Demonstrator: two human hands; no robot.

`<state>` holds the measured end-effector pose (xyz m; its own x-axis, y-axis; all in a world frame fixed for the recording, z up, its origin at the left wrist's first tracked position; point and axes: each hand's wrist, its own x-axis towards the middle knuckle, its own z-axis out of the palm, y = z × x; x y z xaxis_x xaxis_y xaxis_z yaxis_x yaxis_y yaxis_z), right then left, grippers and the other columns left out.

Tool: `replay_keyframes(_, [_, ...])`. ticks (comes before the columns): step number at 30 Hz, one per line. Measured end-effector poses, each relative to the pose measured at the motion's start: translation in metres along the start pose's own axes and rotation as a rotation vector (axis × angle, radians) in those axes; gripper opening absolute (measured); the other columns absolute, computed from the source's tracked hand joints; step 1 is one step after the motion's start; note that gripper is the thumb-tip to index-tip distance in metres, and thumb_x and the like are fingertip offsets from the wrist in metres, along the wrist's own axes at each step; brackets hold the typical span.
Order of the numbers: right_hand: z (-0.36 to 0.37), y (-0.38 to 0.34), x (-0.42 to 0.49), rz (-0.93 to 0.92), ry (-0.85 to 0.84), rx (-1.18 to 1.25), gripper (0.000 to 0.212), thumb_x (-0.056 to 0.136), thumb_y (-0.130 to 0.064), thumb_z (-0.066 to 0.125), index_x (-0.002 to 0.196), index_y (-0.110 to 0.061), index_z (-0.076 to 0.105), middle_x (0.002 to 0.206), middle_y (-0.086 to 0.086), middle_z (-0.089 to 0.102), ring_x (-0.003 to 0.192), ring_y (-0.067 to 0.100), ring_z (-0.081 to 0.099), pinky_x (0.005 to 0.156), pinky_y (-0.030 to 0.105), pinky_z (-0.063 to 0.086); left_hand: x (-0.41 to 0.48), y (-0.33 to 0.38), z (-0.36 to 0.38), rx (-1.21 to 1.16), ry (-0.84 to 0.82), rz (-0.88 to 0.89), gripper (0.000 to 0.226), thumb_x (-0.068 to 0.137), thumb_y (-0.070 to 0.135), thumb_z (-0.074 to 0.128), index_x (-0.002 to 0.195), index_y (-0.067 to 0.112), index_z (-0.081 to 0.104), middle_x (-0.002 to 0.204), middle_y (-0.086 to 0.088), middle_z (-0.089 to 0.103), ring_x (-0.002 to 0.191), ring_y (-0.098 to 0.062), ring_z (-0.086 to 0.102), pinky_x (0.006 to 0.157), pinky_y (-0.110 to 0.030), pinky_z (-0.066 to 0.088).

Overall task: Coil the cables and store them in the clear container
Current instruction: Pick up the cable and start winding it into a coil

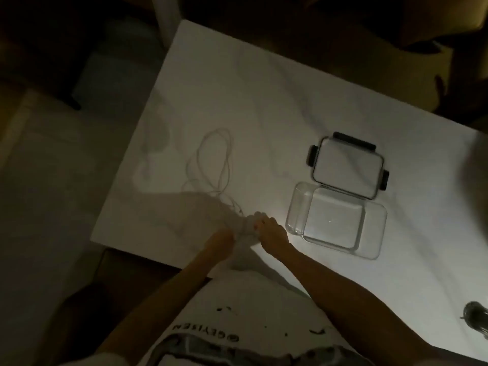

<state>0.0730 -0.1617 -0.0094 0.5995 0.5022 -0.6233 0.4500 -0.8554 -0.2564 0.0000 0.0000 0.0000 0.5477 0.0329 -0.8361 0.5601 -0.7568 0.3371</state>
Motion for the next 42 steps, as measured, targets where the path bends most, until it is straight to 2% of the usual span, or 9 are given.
replay_keyframes(9, [0.011,0.004,0.002,0.139,0.015,0.043,0.038,0.086,-0.001,0.056,0.121,-0.008,0.044,0.113,0.007,0.055,0.094,0.023,0.056,0.068,0.033,0.05,0.015,0.009,0.008,-0.094,0.033,0.036,0.033,0.099,0.015,0.036,0.122,-0.001,0.054,0.128,-0.019,0.057,0.118,-0.03,0.054,0.098,-0.034,0.038])
replay_keyframes(17, [0.031,0.003,-0.001,0.056,0.039,-0.002,0.047,0.07,0.0,0.071,0.109,-0.012,0.049,0.1,0.003,0.054,0.078,0.017,0.055,0.056,0.028,0.047,0.014,-0.006,0.027,0.293,0.156,-0.024,0.046,0.093,0.016,0.052,0.136,0.011,0.037,0.135,-0.013,0.046,0.121,-0.029,0.046,0.094,-0.037,0.042])
replay_keyframes(22, [0.042,0.012,-0.004,0.051,0.023,-0.016,0.036,0.086,-0.004,0.057,0.121,-0.008,0.048,0.108,0.008,0.059,0.087,0.023,0.062,0.067,0.03,0.047,0.013,-0.023,0.036,0.429,0.188,0.021,0.046,0.084,0.017,0.066,0.127,0.016,0.049,0.122,-0.011,0.054,0.105,-0.025,0.058,0.082,-0.033,0.05])
replay_keyframes(28, [0.022,0.014,0.004,0.052,-0.028,0.191,0.036,0.092,-0.007,0.048,0.126,-0.02,0.047,0.119,0.006,0.059,0.098,0.023,0.062,0.078,0.035,0.054,0.012,-0.01,0.021,-0.024,-0.029,-0.043,0.053,0.09,0.012,0.047,0.141,0.005,0.032,0.137,-0.018,0.047,0.121,-0.034,0.051,0.1,-0.041,0.044])
replay_keyframes(31, [-0.015,-0.005,0.002,-0.196,-0.094,0.355,0.061,0.092,0.0,0.049,0.143,-0.029,0.034,0.149,0.002,0.039,0.131,0.02,0.041,0.105,0.037,0.042,-0.001,0.009,-0.011,-0.403,-0.135,-0.017,0.029,0.095,0.009,0.039,0.12,0.0,0.053,0.091,-0.008,0.061,0.079,-0.022,0.063,0.07,-0.031,0.053])
replay_keyframes(33, [-0.044,-0.018,-0.002,-0.305,-0.117,0.406,0.061,0.093,-0.007,0.054,0.145,-0.028,0.031,0.152,-0.001,0.034,0.139,0.017,0.03,0.111,0.03,0.031,-0.016,0.03,-0.044,-0.651,-0.152,-0.008,0.023,0.092,0.002,0.038,0.084,0.008,0.059,0.065,-0.002,0.052,0.052,-0.013,0.051,0.056,-0.031,0.047])
replay_keyframes(36, [-0.106,-0.026,-0.01,-0.352,-0.067,0.5,0.047,0.094,-0.022,0.055,0.139,-0.022,0.044,0.133,-0.005,0.054,0.117,0.007,0.05,0.095,0.014,0.038,-0.04,0.052,-0.097,-0.831,-0.18,0.017,0.033,0.094,0.011,0.038,0.063,0.015,0.05,0.042,0.004,0.047,0.032,-0.006,0.037,0.04,-0.019,0.03])
replay_keyframes(38, [-0.152,-0.027,-0.015,-0.408,0.023,0.512,0.031,0.093,-0.022,0.056,0.123,-0.018,0.062,0.112,-0.004,0.068,0.099,0.008,0.061,0.088,0.022,0.047,-0.066,0.068,-0.138,-0.881,-0.223,0.15,0.033,0.095,0.026,0.04,0.066,0.016,0.054,0.036,0.007,0.043,0.029,-0.005,0.032,0.036,-0.017,0.021])
replay_keyframes(42, [-0.228,-0.032,-0.021,-0.397,0.147,0.603,0.026,0.094,-0.02,0.053,0.085,-0.04,0.066,0.078,-0.045,0.061,0.076,-0.017,0.058,0.075,0.006,0.041,-0.137,0.104,-0.217,-0.895,-0.147,0.527,0.029,0.1,0.014,0.039,0.077,0.006,0.055,0.039,0.008,0.037,0.032,-0.005,0.026,0.035,-0.017,0.017])
